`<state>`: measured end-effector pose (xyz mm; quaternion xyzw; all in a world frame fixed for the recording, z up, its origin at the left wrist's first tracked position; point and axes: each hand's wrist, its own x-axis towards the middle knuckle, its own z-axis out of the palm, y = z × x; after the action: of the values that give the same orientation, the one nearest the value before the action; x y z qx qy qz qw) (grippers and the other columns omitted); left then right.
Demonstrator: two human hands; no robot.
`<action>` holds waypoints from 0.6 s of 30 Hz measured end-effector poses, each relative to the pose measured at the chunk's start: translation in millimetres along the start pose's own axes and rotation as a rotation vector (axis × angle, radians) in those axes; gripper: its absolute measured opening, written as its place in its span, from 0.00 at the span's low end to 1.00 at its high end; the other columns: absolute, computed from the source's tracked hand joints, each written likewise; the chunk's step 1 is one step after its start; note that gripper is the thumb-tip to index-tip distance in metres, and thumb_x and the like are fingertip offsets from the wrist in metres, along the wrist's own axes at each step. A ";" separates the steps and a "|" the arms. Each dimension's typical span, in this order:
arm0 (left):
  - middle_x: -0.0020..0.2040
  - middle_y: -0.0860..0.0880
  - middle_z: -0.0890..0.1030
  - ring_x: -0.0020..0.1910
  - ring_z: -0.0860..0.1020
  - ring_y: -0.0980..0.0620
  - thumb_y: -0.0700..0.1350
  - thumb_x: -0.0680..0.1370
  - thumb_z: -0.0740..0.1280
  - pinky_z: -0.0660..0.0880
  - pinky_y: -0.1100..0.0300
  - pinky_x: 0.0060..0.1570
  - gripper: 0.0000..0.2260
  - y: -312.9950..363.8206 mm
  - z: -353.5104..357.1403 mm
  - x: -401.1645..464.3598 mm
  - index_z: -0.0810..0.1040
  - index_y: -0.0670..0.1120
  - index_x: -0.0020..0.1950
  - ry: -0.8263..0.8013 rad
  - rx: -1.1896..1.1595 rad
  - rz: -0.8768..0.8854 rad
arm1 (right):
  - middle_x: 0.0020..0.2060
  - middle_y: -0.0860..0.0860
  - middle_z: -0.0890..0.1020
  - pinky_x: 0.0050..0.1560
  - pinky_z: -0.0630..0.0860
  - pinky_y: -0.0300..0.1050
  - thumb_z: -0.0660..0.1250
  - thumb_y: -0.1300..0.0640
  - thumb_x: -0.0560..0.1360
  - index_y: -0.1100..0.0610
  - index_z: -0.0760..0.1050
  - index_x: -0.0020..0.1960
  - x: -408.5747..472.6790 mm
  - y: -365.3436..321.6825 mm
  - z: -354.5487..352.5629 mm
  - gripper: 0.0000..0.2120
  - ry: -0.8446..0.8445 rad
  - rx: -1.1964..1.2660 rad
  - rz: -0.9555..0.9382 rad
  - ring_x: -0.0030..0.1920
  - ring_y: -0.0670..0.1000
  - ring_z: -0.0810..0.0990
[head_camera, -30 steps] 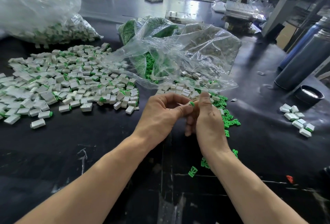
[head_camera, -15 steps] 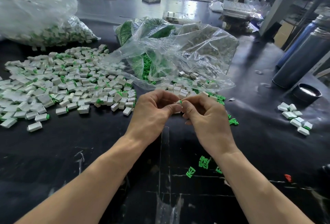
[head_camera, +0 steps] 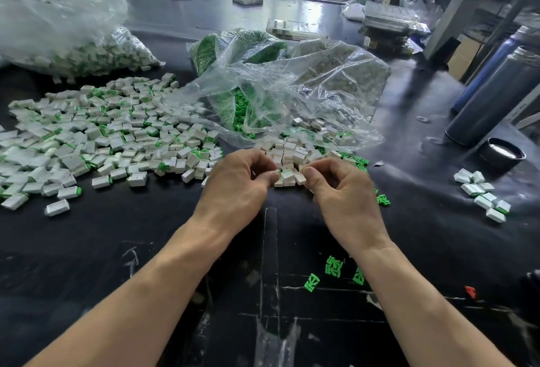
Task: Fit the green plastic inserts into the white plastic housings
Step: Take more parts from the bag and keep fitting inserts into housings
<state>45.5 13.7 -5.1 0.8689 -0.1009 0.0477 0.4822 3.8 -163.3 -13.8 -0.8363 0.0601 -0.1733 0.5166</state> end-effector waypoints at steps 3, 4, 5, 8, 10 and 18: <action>0.40 0.60 0.79 0.39 0.75 0.63 0.48 0.76 0.76 0.70 0.65 0.41 0.04 -3.1 -11.2 3.7 0.83 0.56 0.43 0.082 0.202 -0.003 | 0.39 0.43 0.85 0.45 0.79 0.40 0.72 0.52 0.80 0.48 0.83 0.46 0.3 -0.2 -3.5 0.04 0.010 -0.021 0.014 0.41 0.43 0.82; 0.42 0.59 0.79 0.41 0.77 0.60 0.48 0.76 0.75 0.73 0.61 0.44 0.03 -4.2 -15.3 5.2 0.84 0.56 0.45 0.107 0.257 -0.008 | 0.39 0.43 0.85 0.45 0.78 0.39 0.72 0.51 0.80 0.48 0.83 0.46 0.4 -0.3 -4.5 0.04 0.012 -0.031 0.016 0.41 0.43 0.82; 0.44 0.57 0.81 0.44 0.79 0.55 0.47 0.76 0.75 0.75 0.57 0.49 0.02 -5.6 -19.3 6.9 0.84 0.55 0.45 0.127 0.311 -0.015 | 0.38 0.44 0.85 0.44 0.78 0.38 0.72 0.51 0.80 0.48 0.83 0.46 0.5 -0.3 -5.5 0.05 0.015 -0.044 0.020 0.41 0.43 0.82; 0.46 0.53 0.82 0.50 0.80 0.48 0.47 0.76 0.76 0.76 0.49 0.56 0.02 -8.5 -30.1 12.3 0.85 0.54 0.45 0.185 0.464 -0.034 | 0.37 0.40 0.84 0.40 0.74 0.31 0.72 0.51 0.80 0.47 0.83 0.44 1.5 -0.5 -8.8 0.06 0.045 -0.103 0.028 0.39 0.41 0.81; 0.47 0.51 0.83 0.52 0.79 0.46 0.46 0.76 0.76 0.74 0.48 0.56 0.03 -10.8 -35.3 15.9 0.86 0.54 0.45 0.211 0.539 -0.043 | 0.36 0.36 0.83 0.38 0.71 0.27 0.72 0.52 0.80 0.46 0.81 0.42 3.2 -0.7 -11.5 0.08 0.077 -0.140 0.034 0.38 0.37 0.80; 0.49 0.46 0.83 0.52 0.79 0.41 0.44 0.77 0.73 0.75 0.44 0.57 0.03 -21.3 -50.0 23.7 0.85 0.51 0.49 0.345 0.602 -0.083 | 0.42 0.47 0.85 0.54 0.81 0.53 0.70 0.51 0.80 0.50 0.84 0.50 14.4 1.7 -28.9 0.06 0.166 -0.338 0.143 0.48 0.53 0.83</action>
<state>74.0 64.0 8.1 0.9547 0.0360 0.2019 0.2156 7.1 -192.5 -0.3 -0.8876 0.1900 -0.1919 0.3732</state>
